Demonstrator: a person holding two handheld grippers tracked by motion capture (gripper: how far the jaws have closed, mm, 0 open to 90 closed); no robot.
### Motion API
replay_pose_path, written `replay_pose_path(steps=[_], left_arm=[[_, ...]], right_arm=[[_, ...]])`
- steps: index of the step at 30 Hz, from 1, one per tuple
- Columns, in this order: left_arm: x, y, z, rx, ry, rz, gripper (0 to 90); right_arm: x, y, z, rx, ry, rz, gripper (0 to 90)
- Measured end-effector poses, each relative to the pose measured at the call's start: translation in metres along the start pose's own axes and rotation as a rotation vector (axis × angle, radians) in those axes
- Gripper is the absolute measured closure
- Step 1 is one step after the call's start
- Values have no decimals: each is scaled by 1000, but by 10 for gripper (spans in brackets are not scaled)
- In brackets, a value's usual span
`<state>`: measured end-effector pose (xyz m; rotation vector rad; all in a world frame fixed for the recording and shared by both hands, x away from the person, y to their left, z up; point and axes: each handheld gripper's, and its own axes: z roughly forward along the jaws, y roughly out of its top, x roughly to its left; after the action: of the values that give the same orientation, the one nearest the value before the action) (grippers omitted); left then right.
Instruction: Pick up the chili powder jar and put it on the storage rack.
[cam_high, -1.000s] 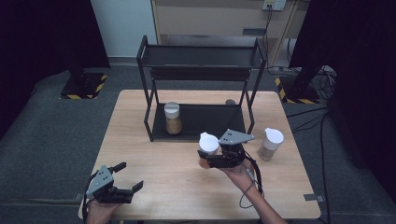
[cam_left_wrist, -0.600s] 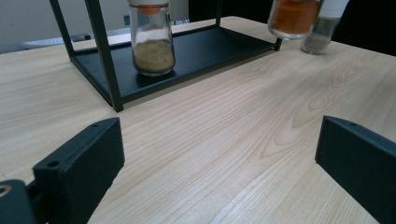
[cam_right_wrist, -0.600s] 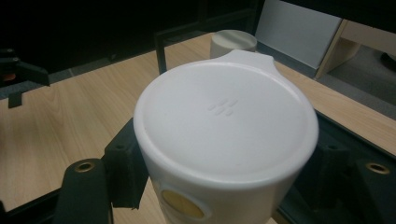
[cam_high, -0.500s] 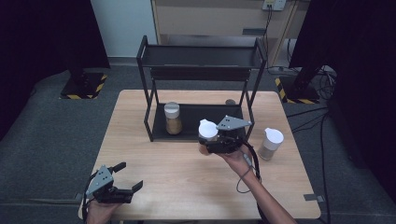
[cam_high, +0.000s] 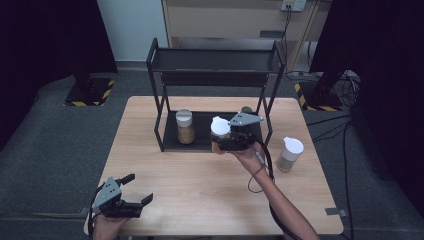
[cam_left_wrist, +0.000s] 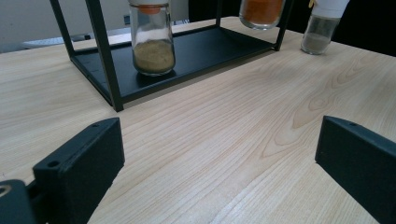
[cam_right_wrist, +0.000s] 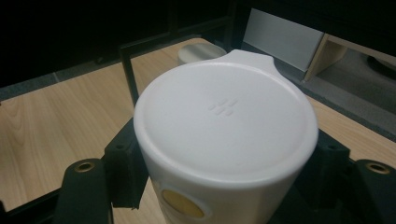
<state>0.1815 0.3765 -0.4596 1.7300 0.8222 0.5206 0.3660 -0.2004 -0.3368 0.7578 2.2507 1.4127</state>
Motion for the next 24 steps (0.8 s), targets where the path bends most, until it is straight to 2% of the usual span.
replay_pose_path(steps=[6, 14, 24], left_arm=[[0, 0, 0, 0, -1, -1, 4], [1, -1, 0, -3, -4, -1, 4], [1, -2, 0, -8, -5, -5, 4]], right_arm=[[-11, 2, 18, -1, -18, 11, 311], [-18, 3, 39, -5, -30, 11, 311], [-26, -4, 63, -5, -40, 25, 311]])
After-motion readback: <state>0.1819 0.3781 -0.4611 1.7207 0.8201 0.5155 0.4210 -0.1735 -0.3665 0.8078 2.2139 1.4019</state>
